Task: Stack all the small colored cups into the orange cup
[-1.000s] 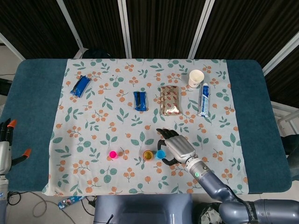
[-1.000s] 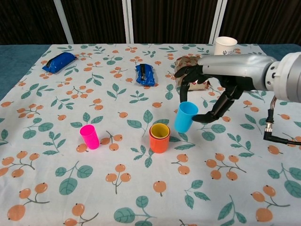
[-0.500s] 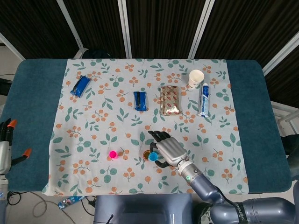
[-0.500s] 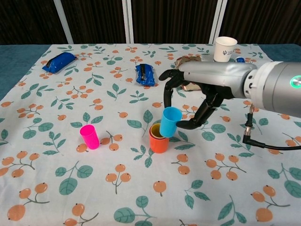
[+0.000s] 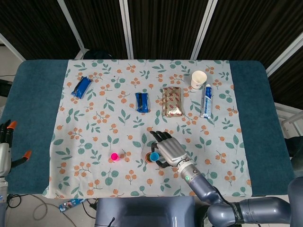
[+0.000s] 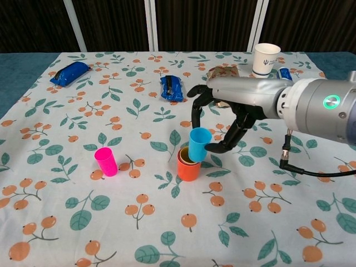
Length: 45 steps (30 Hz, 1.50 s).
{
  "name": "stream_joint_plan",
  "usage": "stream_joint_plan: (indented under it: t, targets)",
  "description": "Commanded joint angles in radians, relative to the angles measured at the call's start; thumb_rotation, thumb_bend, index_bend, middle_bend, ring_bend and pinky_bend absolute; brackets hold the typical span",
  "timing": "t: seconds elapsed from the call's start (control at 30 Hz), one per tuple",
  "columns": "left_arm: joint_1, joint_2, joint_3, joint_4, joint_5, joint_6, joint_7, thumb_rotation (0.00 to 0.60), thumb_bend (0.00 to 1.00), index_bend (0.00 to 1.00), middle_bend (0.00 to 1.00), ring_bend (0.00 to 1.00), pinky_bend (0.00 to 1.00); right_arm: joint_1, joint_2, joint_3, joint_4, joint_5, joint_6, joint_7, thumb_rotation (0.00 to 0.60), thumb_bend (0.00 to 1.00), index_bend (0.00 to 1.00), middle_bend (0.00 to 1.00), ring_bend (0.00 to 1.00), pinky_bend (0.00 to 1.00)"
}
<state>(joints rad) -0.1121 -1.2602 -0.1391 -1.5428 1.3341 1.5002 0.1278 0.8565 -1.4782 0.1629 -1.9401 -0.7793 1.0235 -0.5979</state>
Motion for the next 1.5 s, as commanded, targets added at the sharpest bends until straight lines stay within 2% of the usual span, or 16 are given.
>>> stream_joint_plan:
  t: [0.03, 0.13, 0.3, 0.4, 0.7, 0.93, 1.2, 1.37, 1.5]
  targets:
    - [0.000, 0.000, 0.000, 0.000, 0.001, 0.000, 0.000, 0.600, 0.18, 0.00, 0.00, 0.00, 0.00, 0.003, -0.004, -0.004, 0.001, 0.007, -0.004, 0.004, 0.600, 0.40, 0.47, 0.00, 0.00, 0.12]
    - [0.000, 0.000, 0.000, 0.000, 0.000, -0.001, 0.002, 0.600, 0.18, 0.00, 0.00, 0.00, 0.00, 0.006, -0.010, -0.011, 0.006, 0.011, -0.004, 0.002, 0.600, 0.40, 0.39, 0.00, 0.00, 0.12]
    - [-0.001, 0.000, -0.001, 0.002, -0.003, -0.003, 0.000, 0.600, 0.18, 0.00, 0.00, 0.00, 0.00, 0.011, -0.008, -0.019, 0.004, 0.023, -0.001, -0.006, 0.600, 0.40, 0.17, 0.00, 0.00, 0.12]
    - [-0.001, 0.000, -0.001, 0.002, -0.003, -0.005, 0.000, 0.600, 0.18, 0.00, 0.00, 0.00, 0.00, 0.012, 0.011, -0.032, -0.011, 0.034, -0.007, -0.012, 0.600, 0.39, 0.12, 0.00, 0.00, 0.12]
    - [-0.001, -0.003, 0.002, 0.002, 0.003, -0.002, 0.004, 0.600, 0.18, 0.00, 0.00, 0.00, 0.00, -0.039, 0.101, -0.059, -0.054, -0.007, 0.038, 0.031, 0.600, 0.39, 0.11, 0.00, 0.00, 0.12]
    - [-0.002, -0.001, 0.010, 0.001, 0.014, -0.007, 0.005, 0.600, 0.18, 0.00, 0.00, 0.00, 0.00, -0.194, 0.238, -0.171, -0.074, -0.186, 0.187, 0.108, 0.600, 0.39, 0.11, 0.00, 0.00, 0.12]
    - [-0.015, 0.019, 0.039, -0.019, 0.057, -0.040, -0.002, 0.600, 0.17, 0.00, 0.00, 0.00, 0.00, -0.423, 0.342, -0.299, 0.064, -0.458, 0.408, 0.347, 0.600, 0.38, 0.11, 0.00, 0.00, 0.11]
    - [-0.080, 0.061, 0.058, -0.045, 0.118, -0.127, 0.047, 0.600, 0.13, 0.02, 0.00, 0.00, 0.00, -0.536, 0.336, -0.345, 0.153, -0.532, 0.510, 0.471, 0.600, 0.39, 0.11, 0.00, 0.00, 0.11]
    - [-0.147, 0.099, 0.059, -0.111, 0.136, -0.228, 0.104, 0.600, 0.13, 0.04, 0.00, 0.00, 0.00, -0.586, 0.325, -0.360, 0.214, -0.553, 0.528, 0.536, 0.600, 0.38, 0.11, 0.00, 0.00, 0.11]
